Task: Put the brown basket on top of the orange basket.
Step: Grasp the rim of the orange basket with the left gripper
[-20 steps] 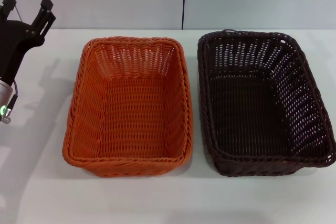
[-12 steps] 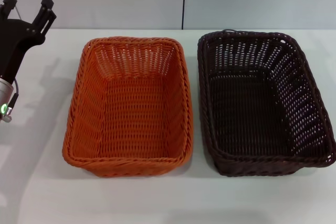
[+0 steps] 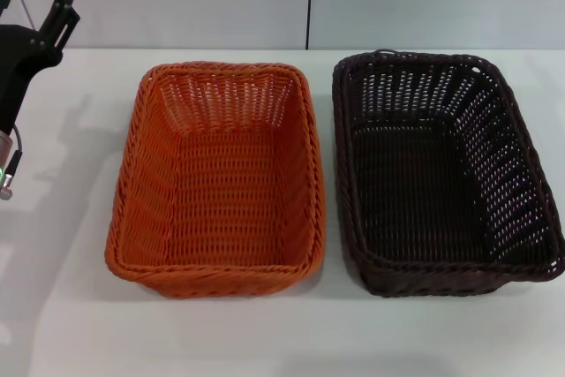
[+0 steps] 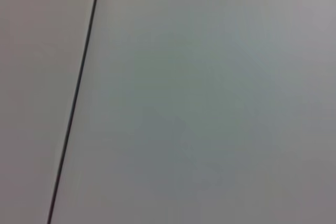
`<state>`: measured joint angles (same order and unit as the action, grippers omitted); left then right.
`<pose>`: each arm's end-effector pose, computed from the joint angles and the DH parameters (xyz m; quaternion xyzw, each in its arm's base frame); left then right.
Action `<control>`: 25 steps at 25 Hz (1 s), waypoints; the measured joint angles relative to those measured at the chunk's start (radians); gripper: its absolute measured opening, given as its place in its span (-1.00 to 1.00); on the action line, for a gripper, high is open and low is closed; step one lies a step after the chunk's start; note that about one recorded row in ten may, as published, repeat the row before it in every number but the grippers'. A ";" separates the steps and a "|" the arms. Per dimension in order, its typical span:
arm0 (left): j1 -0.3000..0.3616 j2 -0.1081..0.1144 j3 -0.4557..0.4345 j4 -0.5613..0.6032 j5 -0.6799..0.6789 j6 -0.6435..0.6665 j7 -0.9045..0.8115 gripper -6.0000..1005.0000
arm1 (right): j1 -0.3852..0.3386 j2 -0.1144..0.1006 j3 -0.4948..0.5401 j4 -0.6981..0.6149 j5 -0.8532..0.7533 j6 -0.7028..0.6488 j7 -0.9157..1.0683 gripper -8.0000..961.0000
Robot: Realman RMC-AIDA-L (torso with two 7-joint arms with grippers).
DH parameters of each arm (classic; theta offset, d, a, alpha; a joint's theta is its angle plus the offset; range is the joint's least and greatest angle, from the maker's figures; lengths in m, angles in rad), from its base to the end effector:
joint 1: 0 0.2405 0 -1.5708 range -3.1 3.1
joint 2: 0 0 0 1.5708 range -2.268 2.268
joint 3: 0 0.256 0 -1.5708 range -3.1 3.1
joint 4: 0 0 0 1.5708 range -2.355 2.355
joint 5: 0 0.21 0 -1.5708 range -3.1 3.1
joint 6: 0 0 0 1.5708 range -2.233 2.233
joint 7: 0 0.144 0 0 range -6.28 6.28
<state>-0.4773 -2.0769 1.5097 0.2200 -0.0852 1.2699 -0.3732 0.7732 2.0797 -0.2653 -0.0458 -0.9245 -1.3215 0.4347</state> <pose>-0.2909 0.3619 0.0317 -0.6490 -0.1914 -0.4297 0.5980 0.2402 0.4195 0.0529 -0.5968 0.1885 0.4950 0.6027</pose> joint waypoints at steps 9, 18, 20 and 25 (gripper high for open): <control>-0.030 0.006 0.021 0.005 -0.022 -0.014 -0.017 0.68 | -0.038 0.000 0.006 -0.002 0.035 0.002 0.000 0.12; -0.047 0.018 0.052 0.128 -0.001 -0.085 -0.045 0.67 | -0.058 -0.005 -0.003 -0.036 0.039 0.025 -0.001 0.12; -0.044 0.027 0.052 0.266 0.048 -0.252 -0.089 0.67 | -0.060 -0.005 -0.004 -0.038 0.036 0.030 -0.001 0.12; -0.045 0.062 0.044 0.447 0.181 -0.496 -0.308 0.67 | -0.066 -0.005 -0.005 -0.047 0.035 0.034 -0.001 0.12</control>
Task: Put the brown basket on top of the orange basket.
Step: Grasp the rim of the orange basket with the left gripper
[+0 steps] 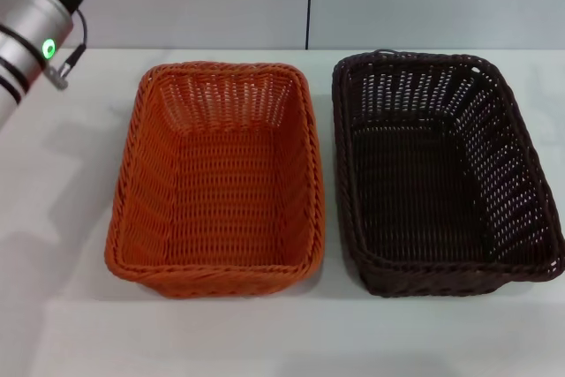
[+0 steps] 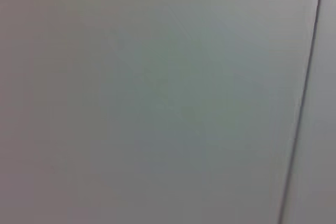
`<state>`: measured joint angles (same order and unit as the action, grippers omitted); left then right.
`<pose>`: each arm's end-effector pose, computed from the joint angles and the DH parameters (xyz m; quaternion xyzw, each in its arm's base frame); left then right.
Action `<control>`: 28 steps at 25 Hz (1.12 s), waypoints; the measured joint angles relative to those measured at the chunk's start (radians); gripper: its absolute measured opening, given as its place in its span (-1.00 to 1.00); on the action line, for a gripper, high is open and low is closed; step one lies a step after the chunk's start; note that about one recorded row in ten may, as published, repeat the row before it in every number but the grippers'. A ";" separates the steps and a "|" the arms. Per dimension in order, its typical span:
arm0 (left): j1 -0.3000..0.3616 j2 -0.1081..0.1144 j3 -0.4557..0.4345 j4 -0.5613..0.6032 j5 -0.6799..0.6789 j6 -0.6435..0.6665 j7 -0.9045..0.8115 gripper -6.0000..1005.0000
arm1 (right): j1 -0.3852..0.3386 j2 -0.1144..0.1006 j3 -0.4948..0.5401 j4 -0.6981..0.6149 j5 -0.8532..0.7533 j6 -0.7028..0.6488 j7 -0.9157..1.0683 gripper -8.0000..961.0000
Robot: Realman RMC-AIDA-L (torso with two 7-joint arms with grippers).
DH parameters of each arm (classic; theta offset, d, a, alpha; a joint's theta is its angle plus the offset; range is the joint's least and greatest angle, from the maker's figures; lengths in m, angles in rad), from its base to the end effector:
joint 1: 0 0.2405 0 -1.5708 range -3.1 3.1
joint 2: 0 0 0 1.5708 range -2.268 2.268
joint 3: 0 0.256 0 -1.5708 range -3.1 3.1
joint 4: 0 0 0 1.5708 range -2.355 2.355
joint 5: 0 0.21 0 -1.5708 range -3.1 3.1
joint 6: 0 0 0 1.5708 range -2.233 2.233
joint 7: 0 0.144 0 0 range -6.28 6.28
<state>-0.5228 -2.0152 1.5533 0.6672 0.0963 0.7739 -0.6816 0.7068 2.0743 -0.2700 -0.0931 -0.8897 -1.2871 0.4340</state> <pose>-0.2062 0.4333 0.0470 -0.7053 -0.2309 -0.4526 0.4944 0.2732 0.4080 0.0683 -0.5785 0.2028 0.4645 0.6391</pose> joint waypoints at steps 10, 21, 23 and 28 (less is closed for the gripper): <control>0.000 0.130 -0.032 0.228 0.671 -0.145 -0.810 0.67 | -0.008 -0.002 -0.001 -0.005 -0.002 0.002 0.000 0.12; -0.122 0.141 -0.467 0.429 1.872 0.409 -1.755 0.67 | -0.031 0.000 -0.003 0.001 -0.003 0.011 0.000 0.12; -0.122 0.139 -0.470 0.496 1.993 0.456 -1.850 0.68 | -0.035 0.000 -0.003 0.002 -0.003 0.015 0.000 0.12; -0.110 0.082 -0.502 0.665 2.256 0.602 -2.023 0.68 | -0.051 0.001 0.001 0.000 -0.002 0.016 0.000 0.12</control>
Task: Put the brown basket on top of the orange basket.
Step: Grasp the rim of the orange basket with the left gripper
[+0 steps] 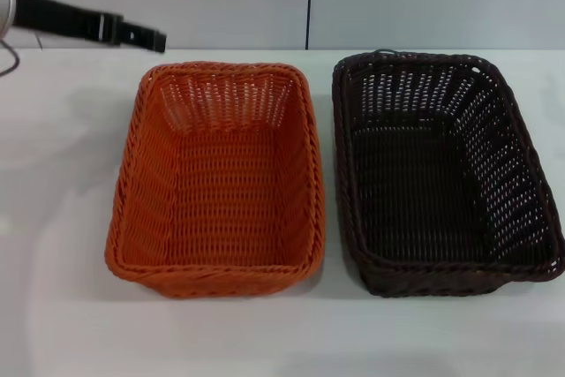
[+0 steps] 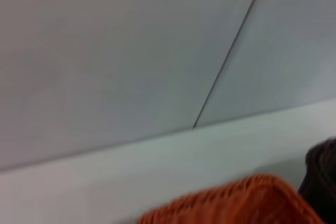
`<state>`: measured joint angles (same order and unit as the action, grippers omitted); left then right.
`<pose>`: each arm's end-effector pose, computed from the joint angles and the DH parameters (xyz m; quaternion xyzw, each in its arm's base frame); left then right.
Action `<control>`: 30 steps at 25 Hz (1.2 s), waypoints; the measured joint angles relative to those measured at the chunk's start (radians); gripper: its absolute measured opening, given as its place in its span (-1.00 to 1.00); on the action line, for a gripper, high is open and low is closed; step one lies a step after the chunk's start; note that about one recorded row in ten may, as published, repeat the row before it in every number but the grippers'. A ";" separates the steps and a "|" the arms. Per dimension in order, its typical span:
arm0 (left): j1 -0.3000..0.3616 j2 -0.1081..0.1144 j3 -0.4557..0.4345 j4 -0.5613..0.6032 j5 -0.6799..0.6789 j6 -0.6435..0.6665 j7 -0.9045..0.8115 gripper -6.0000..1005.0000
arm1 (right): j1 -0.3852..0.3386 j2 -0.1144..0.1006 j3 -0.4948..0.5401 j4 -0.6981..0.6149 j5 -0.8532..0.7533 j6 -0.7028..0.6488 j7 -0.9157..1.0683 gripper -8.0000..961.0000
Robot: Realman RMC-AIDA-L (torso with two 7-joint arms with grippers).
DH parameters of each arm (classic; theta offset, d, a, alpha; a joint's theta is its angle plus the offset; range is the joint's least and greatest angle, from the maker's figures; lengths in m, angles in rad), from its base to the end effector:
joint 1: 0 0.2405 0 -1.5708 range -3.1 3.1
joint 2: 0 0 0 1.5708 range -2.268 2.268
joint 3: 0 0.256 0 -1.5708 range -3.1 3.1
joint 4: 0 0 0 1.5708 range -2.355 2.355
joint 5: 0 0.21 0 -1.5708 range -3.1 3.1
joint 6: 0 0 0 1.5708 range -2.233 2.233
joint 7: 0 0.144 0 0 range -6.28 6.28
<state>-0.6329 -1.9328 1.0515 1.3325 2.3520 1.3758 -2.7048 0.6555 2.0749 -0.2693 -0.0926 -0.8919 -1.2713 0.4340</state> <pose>-0.1767 0.4150 0.1107 -0.8430 -0.4396 -0.0665 0.3028 0.2955 0.3941 0.0666 -0.5748 0.2239 0.4431 0.6505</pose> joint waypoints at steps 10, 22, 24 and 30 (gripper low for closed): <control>0.013 -0.084 -0.035 0.051 0.175 0.101 -0.013 0.67 | 0.000 -0.002 0.009 -0.007 0.007 0.000 0.000 0.12; 0.060 -0.123 -0.030 0.007 0.204 0.049 -0.002 0.60 | 0.019 -0.003 0.006 -0.007 0.008 0.004 0.000 0.11; 0.064 -0.123 -0.032 -0.022 0.201 0.032 0.001 0.59 | 0.023 -0.003 0.006 -0.007 0.008 0.009 0.000 0.11; 0.066 -0.123 -0.018 -0.098 0.201 -0.013 0.003 0.55 | 0.035 -0.003 -0.002 -0.006 0.004 0.015 0.000 0.11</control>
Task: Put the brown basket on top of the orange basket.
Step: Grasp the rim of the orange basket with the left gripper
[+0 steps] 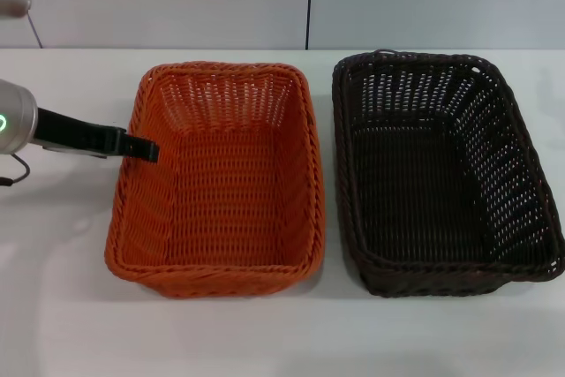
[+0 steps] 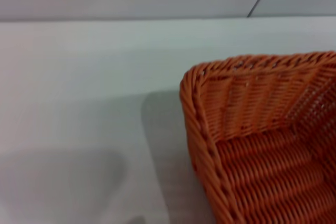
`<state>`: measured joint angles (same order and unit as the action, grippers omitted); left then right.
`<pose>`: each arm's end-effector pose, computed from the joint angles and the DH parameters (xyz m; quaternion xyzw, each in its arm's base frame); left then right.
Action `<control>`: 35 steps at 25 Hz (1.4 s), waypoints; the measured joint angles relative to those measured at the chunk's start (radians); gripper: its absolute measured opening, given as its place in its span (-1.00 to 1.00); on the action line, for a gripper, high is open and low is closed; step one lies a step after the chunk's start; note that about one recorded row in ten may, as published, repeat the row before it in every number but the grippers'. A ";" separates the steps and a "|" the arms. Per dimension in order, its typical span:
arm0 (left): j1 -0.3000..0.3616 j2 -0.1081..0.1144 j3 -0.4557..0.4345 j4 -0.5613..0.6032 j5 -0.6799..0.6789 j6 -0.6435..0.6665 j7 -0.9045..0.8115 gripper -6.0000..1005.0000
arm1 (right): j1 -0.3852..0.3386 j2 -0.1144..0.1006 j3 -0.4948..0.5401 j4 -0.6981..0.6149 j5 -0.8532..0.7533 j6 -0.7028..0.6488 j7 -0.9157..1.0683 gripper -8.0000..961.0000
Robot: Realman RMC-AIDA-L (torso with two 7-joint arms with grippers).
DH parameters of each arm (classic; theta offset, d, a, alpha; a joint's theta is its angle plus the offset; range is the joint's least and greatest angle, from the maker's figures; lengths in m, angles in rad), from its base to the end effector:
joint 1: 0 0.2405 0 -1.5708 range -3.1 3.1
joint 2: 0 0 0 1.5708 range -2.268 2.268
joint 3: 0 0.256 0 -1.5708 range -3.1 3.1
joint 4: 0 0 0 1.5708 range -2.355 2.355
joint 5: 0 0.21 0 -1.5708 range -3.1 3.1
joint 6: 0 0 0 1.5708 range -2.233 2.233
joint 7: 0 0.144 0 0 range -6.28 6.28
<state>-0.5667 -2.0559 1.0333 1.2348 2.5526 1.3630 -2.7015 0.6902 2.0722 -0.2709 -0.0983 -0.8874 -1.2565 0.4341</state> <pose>-0.2359 0.3887 0.0582 -0.8059 -0.5184 0.0084 0.2860 0.2837 0.4055 0.0687 -0.5780 0.2165 0.4496 0.6457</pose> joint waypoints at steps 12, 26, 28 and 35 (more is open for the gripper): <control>0.011 -0.006 0.063 -0.063 -0.008 -0.027 0.002 0.46 | 0.009 0.000 0.003 -0.001 0.000 0.027 0.000 0.11; 0.002 -0.005 0.071 -0.050 -0.017 -0.034 -0.005 -0.12 | -0.007 0.000 0.010 -0.001 0.004 0.051 0.000 0.11; 0.000 -0.005 0.072 -0.051 -0.017 -0.034 -0.005 -0.19 | -0.009 0.000 0.010 -0.001 0.004 0.051 0.000 0.11; -0.004 -0.004 0.074 -0.051 -0.017 -0.032 -0.005 -0.45 | -0.014 0.000 0.010 -0.001 0.018 0.053 0.000 0.11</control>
<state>-0.5709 -2.0601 1.1076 1.1836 2.5353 1.3311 -2.7066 0.6759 2.0723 -0.2608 -0.0997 -0.8696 -1.2034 0.4341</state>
